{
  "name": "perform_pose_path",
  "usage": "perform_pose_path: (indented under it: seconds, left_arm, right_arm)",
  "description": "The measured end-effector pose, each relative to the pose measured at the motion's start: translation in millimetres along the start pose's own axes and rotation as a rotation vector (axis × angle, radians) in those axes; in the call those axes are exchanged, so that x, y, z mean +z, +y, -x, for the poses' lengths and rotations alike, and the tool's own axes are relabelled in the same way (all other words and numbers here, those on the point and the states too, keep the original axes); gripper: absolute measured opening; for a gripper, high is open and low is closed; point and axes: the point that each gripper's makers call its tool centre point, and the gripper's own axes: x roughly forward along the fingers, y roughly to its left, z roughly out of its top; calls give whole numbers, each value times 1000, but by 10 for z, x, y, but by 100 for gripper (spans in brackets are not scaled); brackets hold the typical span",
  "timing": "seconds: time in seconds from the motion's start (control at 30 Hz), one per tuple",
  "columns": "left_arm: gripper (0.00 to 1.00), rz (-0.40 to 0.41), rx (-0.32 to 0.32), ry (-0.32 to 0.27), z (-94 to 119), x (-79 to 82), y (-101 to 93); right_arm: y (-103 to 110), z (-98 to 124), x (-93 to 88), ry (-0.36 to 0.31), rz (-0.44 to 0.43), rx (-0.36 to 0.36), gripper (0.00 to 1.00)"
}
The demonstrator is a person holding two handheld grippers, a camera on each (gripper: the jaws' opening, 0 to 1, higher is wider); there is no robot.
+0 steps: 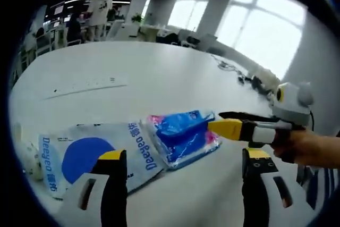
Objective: Arrange the tabletop items into an orderly group along one side of the table until the central work area is clear of visible clutter.
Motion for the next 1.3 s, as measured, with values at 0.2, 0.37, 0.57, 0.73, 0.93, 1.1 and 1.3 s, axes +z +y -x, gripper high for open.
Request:
perform_pose_path:
  seconds: [0.2, 0.37, 0.57, 0.73, 0.93, 1.1, 1.3]
  left_arm:
    - [100, -52, 6, -20, 194, 34, 60]
    - [100, -38, 19, -36, 314, 94, 103]
    - [100, -36, 17, -53, 462, 119, 109]
    - [99, -33, 20, -56, 577, 112, 154]
    - [95, -40, 5, -66, 723, 129, 135]
    - [94, -45, -10, -67, 822, 105, 108]
    - [93, -38, -5, -82, 982, 76, 136]
  right_arm:
    - [102, 135, 42, -35, 54, 25, 99]
    - [172, 179, 58, -34, 59, 32, 100]
    - [279, 270, 157, -59, 57, 37, 100]
    - [379, 343, 213, -78, 60, 45, 100]
    - [505, 425, 245, -88, 55, 48, 99]
    - [618, 514, 281, -100, 62, 48, 98]
    - [713, 613, 246, -93, 71, 47, 98]
